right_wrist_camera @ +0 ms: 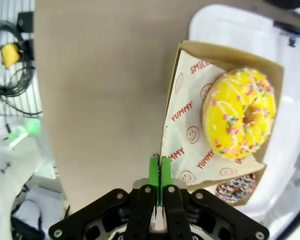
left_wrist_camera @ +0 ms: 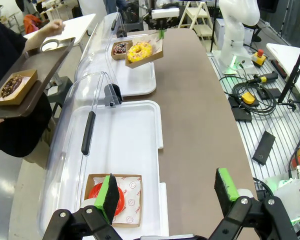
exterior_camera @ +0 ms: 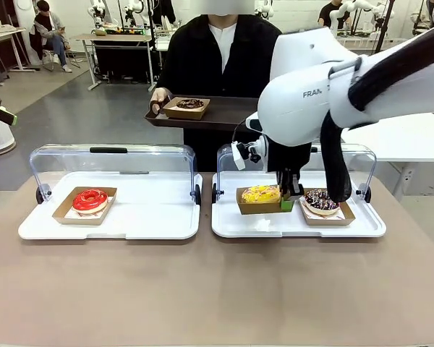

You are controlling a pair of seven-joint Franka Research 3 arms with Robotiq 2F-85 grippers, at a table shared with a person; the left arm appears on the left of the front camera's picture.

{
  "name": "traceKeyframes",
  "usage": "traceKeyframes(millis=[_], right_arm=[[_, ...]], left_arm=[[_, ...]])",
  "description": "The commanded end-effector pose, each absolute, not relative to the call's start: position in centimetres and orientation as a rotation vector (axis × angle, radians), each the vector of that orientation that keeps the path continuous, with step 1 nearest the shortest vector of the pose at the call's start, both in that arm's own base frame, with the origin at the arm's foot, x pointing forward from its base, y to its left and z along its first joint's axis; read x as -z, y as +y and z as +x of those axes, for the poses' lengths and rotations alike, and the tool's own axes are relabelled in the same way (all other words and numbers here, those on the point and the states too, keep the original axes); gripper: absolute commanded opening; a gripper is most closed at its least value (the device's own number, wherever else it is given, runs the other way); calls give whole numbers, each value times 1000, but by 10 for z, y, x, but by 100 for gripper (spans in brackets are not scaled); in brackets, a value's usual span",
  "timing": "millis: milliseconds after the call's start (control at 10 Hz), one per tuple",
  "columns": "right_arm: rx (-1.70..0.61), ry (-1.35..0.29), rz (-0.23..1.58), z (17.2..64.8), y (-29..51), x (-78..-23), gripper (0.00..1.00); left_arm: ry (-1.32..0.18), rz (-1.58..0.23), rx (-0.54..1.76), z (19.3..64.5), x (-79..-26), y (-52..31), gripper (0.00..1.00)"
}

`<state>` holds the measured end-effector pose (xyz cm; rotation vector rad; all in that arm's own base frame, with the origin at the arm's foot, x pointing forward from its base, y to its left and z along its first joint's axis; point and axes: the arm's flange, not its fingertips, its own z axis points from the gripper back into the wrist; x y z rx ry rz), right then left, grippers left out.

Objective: Provide the desired donut to the person.
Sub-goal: Pick up and lift the Paper togo box containing the Donut pointed at by the person.

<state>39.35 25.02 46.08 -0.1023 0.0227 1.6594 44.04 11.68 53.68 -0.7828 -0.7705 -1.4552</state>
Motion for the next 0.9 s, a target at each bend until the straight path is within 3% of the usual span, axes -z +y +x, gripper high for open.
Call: traceKeyframes(millis=[0,500,800], right_arm=[[-1704,-10,-64,372,245,-486,0],[-1606,-37,-43,384,244,-605,0],[-1585,4,-57,407,254,-641,0]], left_arm=[[-779,-781,1455,438,-538,116,100],[-779,-781,1455,438,-538,116,100],[-779,-781,1455,438,-538,116,100]])
